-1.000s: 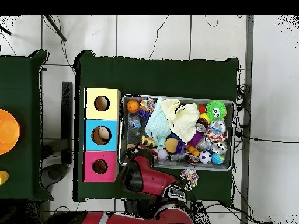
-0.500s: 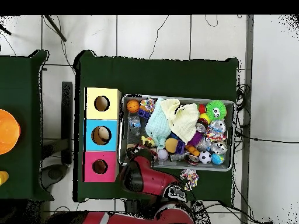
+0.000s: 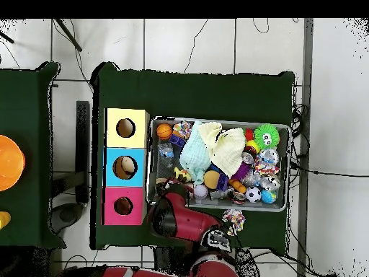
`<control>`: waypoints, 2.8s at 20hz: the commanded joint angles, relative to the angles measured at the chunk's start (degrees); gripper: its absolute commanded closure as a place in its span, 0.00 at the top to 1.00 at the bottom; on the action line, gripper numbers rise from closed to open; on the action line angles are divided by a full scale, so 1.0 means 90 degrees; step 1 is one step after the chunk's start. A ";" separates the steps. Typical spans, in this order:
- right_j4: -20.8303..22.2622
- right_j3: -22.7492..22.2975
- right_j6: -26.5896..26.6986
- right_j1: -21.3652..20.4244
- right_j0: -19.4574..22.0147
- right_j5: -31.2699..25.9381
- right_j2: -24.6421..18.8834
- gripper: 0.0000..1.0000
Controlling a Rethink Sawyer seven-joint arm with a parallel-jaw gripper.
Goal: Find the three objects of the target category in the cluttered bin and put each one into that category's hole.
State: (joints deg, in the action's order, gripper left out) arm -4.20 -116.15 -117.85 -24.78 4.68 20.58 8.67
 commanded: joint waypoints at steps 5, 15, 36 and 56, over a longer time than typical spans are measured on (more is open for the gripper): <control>-0.0413 0.0790 -0.0326 -0.1142 -0.0632 -0.3025 0.0375 0.00; -0.0185 0.1116 -0.0520 -0.1544 -0.0636 -0.4060 0.0414 0.00; -0.0010 0.1317 -0.0670 -0.1955 -0.1123 -0.4877 0.0865 0.00; -0.0118 0.1576 -0.1011 -0.3314 -0.1786 -0.7898 0.1132 0.00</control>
State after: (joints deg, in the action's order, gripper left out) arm -4.39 -104.89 -117.85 -51.71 -10.59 -41.02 20.16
